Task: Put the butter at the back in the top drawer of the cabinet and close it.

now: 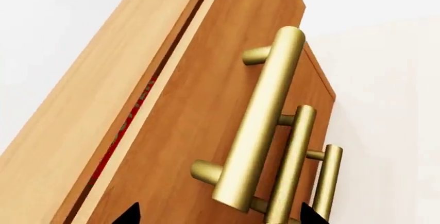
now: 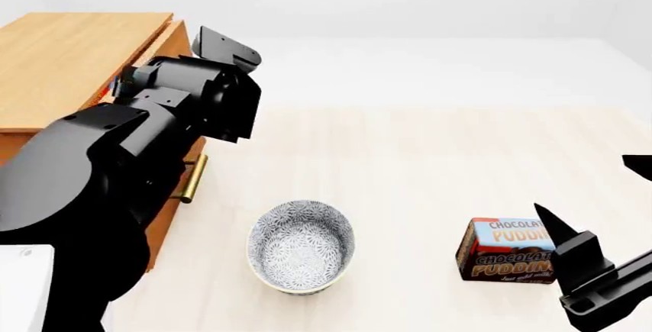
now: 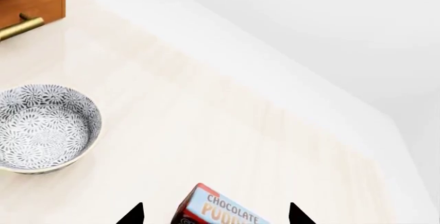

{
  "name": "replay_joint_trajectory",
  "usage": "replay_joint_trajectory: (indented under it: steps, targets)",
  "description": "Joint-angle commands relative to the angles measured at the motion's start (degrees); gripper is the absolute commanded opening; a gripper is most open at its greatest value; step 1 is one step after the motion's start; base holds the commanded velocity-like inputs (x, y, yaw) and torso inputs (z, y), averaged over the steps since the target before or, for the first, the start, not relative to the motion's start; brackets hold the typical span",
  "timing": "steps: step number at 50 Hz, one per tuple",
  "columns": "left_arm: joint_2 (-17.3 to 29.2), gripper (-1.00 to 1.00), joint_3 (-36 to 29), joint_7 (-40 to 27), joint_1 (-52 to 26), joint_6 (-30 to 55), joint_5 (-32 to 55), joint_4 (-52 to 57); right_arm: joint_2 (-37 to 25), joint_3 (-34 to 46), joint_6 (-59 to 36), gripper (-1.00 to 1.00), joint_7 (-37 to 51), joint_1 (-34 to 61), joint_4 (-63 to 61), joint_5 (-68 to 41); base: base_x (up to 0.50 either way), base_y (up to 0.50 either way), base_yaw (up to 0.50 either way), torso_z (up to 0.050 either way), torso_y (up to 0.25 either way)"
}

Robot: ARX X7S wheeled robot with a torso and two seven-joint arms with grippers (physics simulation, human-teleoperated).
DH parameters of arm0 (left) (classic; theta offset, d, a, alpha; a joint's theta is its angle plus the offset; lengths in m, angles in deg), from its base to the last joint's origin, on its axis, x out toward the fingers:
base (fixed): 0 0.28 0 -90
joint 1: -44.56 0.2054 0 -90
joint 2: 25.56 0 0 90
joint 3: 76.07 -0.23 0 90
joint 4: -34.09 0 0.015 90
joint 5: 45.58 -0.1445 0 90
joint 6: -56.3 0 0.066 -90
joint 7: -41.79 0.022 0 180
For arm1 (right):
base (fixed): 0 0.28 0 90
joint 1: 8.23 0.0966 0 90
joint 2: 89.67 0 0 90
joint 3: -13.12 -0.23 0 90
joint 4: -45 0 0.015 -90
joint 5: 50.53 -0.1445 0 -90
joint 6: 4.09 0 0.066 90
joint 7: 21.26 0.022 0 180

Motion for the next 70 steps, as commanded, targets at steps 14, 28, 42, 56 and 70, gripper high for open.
replay_joint_trajectory:
  steps: [14,28,42,56,70]
  targets:
    - [0.01,1.00,24.80,-1.91,2.03,4.01,-30.58,-3.02,-0.06,-0.60,-0.09,1.00,0.33,-0.74,-0.23,-0.21,0.00,0.00,0.00,0.000,0.000]
    - [0.01,1.00,38.79,-0.73,3.23,6.34,-47.15,-3.02,0.40,-0.96,-0.77,1.00,1.07,-0.80,0.23,-0.58,0.00,0.00,0.00,0.000,0.000]
    - [0.01,1.00,40.02,-0.86,4.27,6.62,-49.47,-3.01,0.24,-1.18,-1.26,1.00,1.34,-1.20,0.76,-0.50,0.00,0.00,0.00,0.000,0.000]
    - [0.01,1.00,21.00,11.43,-0.23,0.17,-32.36,-2.83,0.49,-1.80,-0.72,1.00,2.32,-1.06,0.02,-1.92,0.00,0.00,0.01,0.000,0.000]
    - [13.87,1.00,20.21,9.37,-2.36,2.20,-17.67,25.08,3.46,-1.41,0.48,1.00,3.79,-1.78,0.08,-2.31,0.00,0.00,0.00,0.000,0.000]
